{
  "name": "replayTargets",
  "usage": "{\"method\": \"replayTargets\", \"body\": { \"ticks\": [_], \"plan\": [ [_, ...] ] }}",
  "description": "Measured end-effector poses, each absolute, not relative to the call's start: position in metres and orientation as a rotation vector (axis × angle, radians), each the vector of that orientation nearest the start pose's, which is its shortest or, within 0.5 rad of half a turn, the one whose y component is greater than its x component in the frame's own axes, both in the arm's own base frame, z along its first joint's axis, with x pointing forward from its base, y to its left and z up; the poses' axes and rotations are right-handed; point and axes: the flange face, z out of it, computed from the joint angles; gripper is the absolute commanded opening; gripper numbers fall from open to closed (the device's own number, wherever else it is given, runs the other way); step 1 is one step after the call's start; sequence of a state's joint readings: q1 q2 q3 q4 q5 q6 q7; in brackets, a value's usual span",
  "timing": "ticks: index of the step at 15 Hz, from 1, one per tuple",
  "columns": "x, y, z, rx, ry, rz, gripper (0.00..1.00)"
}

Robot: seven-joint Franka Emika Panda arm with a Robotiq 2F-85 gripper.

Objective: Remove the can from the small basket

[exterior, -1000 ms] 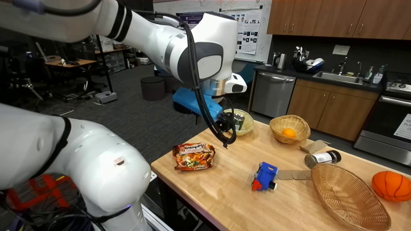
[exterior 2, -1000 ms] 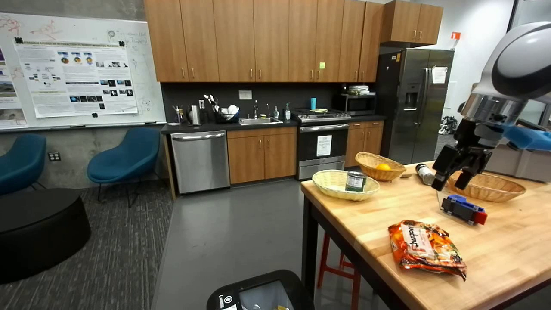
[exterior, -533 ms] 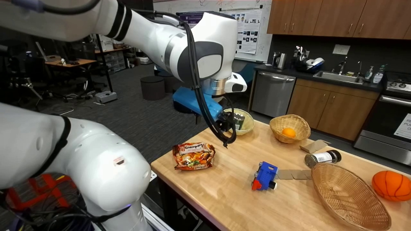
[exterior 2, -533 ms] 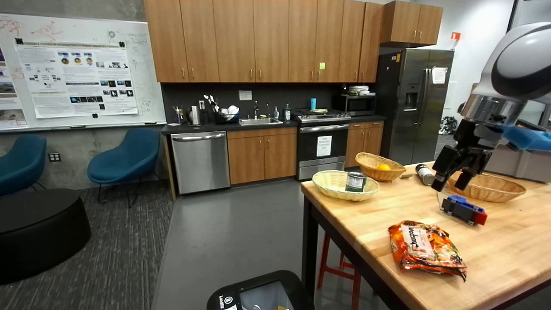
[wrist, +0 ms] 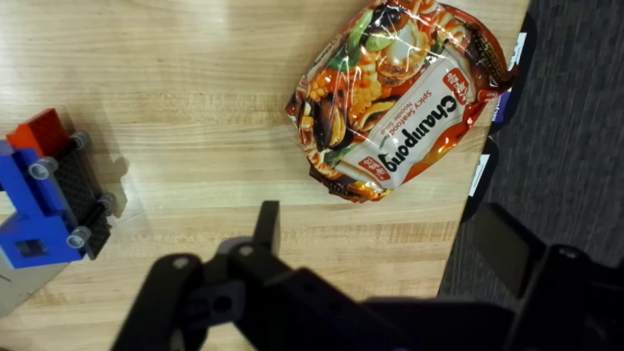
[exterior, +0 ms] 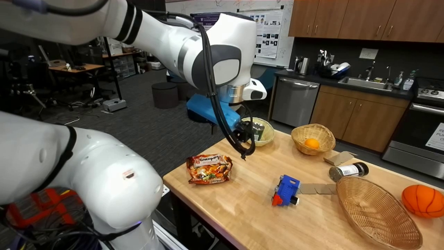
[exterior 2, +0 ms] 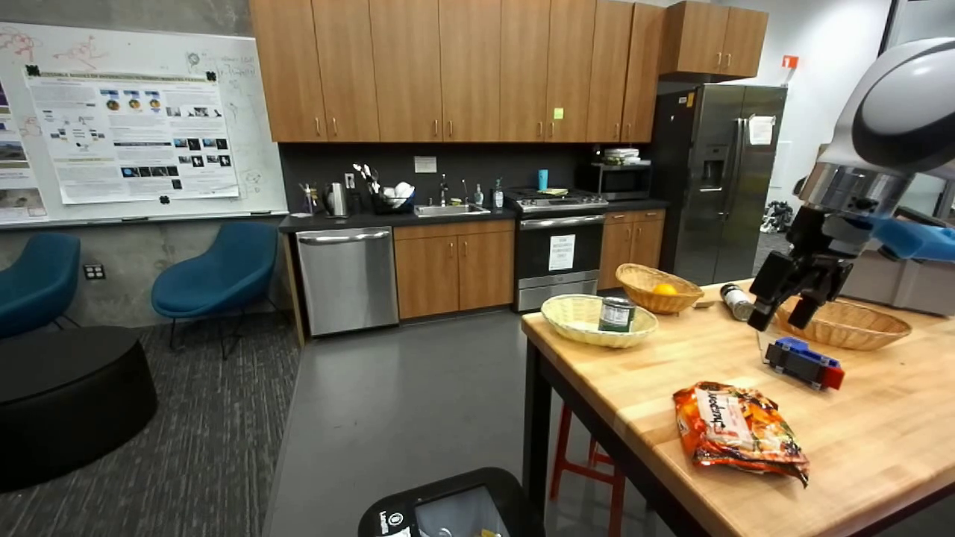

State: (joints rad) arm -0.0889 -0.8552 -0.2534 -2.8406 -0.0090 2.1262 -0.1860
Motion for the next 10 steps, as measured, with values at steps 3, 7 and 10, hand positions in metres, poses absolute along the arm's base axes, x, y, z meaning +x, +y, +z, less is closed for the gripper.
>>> {"method": "replayTargets", "body": {
  "ticks": [3,7,10],
  "plan": [
    [0.289,-0.095,0.423,-2.979,0.118,-0.242,1.0],
    [0.29,-0.095,0.424,-2.98,0.118,-0.245,1.0],
    [0.295,-0.095,0.435,-2.991,0.109,-0.273,1.0]
  ]
}}
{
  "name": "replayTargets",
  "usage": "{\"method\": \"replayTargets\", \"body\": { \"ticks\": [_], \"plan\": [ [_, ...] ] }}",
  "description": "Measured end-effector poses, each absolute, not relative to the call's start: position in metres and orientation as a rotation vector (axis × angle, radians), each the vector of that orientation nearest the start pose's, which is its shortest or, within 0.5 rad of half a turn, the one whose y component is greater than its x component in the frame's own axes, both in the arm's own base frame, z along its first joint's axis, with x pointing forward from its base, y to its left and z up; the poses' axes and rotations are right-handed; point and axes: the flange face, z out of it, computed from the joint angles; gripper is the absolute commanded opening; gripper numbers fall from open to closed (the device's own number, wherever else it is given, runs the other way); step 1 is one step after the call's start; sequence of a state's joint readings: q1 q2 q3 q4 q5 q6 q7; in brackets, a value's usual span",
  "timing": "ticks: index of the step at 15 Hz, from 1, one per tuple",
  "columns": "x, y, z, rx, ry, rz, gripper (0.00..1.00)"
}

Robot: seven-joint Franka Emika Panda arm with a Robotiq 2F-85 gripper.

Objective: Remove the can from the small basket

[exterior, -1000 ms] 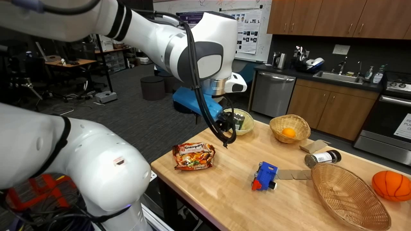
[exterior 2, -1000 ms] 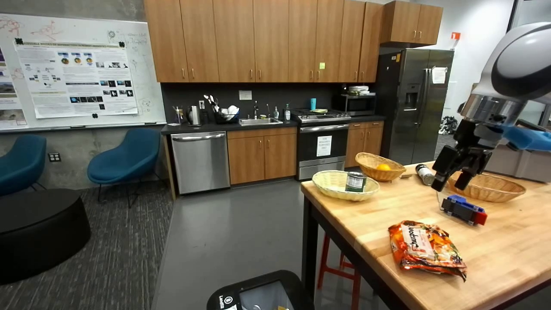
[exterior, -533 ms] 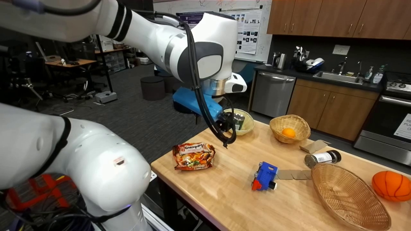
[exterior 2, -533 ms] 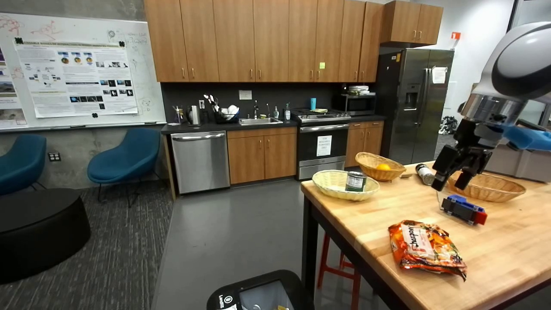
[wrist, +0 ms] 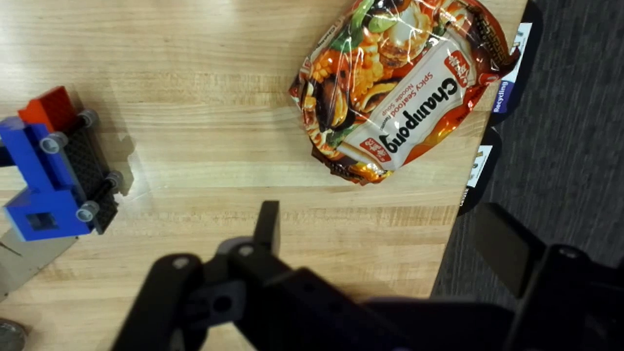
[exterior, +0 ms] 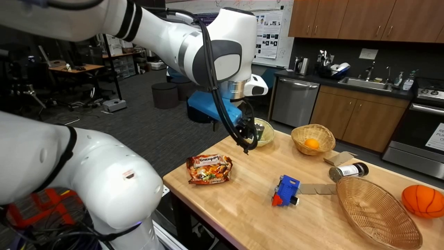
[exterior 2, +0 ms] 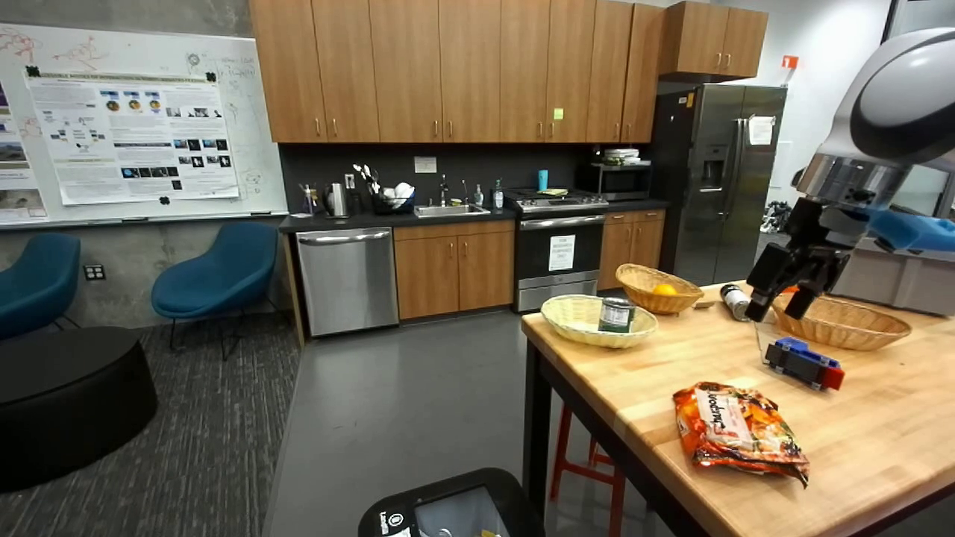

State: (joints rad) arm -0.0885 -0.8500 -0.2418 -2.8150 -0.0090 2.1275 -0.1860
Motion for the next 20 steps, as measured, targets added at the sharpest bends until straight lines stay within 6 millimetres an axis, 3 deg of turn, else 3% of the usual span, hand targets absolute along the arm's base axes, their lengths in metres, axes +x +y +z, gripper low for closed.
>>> {"method": "replayTargets", "body": {
  "ticks": [7,15,20],
  "plan": [
    [0.331,-0.069,0.456,-3.045,-0.021,-0.381,1.0],
    [0.419,-0.014,0.479,-3.054,-0.25,-0.422,1.0],
    [0.472,-0.008,0.477,-2.982,-0.246,-0.43,1.0]
  ]
}}
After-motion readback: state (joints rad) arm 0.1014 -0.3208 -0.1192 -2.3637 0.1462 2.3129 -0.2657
